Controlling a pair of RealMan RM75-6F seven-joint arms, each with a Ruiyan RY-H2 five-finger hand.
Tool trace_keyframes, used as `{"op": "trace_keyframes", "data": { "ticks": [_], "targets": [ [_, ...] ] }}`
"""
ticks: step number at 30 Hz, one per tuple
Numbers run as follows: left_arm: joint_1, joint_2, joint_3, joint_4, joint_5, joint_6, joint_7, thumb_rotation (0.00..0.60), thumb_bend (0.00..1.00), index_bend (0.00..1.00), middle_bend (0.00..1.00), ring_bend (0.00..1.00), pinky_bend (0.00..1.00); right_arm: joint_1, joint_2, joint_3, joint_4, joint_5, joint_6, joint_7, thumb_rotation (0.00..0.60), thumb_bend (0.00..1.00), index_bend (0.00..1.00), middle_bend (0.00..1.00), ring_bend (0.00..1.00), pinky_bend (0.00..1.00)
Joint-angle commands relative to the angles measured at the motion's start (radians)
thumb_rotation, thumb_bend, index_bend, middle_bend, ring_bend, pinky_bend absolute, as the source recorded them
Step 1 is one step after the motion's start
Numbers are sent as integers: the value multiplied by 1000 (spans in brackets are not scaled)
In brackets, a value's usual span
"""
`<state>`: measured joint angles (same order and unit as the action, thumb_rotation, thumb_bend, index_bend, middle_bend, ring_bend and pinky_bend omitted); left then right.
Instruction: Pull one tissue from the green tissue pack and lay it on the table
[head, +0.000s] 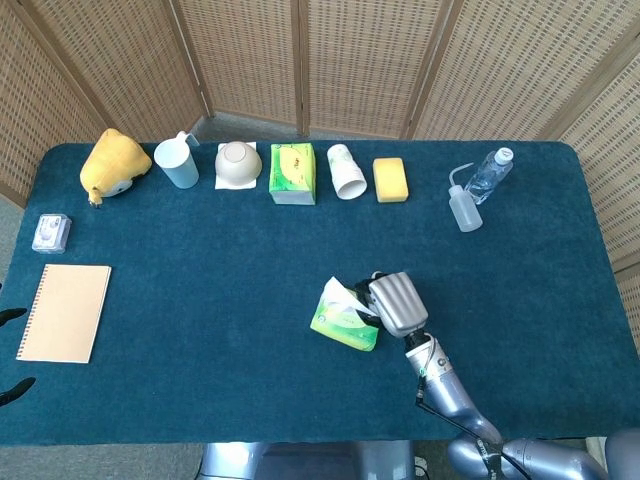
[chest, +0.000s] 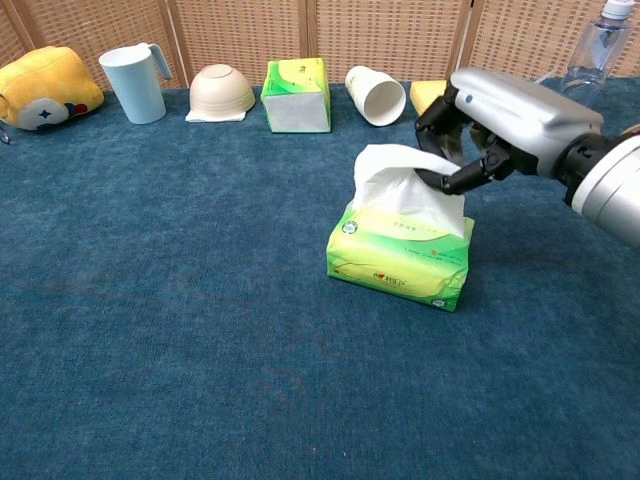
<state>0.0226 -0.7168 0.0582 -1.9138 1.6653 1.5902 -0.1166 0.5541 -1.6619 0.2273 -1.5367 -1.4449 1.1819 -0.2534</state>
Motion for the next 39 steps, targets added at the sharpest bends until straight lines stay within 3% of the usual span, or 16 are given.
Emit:
{"op": "trace_keyframes", "data": {
  "ticks": [1,7,12,15,19,23,30,36,39],
  "targets": [
    [0,1,0,0,1,1,-2,600,0,180,0,0,129,14,3,11,-36,-64,57,1,600,494,775,770,636,879],
    [2,4,0,2,1,4,-10,600,0,180,0,0,129,60,15,79,-134,-176,149,-19,600,495,777,771,637,881],
    [4,5,2,3,7,8,-12,600,0,180,0,0,129,107,14,137,-258,-155,132,-61,600,496,776,771,637,881],
    [3,5,2,3,6,5,-11,600,0,180,0,0,129,123,8,129,-342,-116,93,-81,600,495,775,771,636,880],
    [2,6,2,3,5,0,-13,600,0,180,0,0,129,145,1,77,-454,-29,-3,-76,600,495,775,771,633,877],
    [2,7,2,4,6,1,-17,600,0,180,0,0,129,171,-11,42,-491,33,-79,-75,600,496,775,771,631,875],
    [2,12,5,6,6,0,-29,600,0,180,0,0,129,223,-122,-6,-397,75,-150,-71,600,495,775,771,630,875],
    [0,19,4,15,3,-2,-59,600,0,180,0,0,129,244,-269,-8,-182,114,-131,-97,600,496,768,766,619,875],
    [-2,22,6,18,6,-7,-68,600,0,180,0,0,129,235,-347,3,-62,86,-62,-87,600,495,755,761,607,874]
  ]
}}
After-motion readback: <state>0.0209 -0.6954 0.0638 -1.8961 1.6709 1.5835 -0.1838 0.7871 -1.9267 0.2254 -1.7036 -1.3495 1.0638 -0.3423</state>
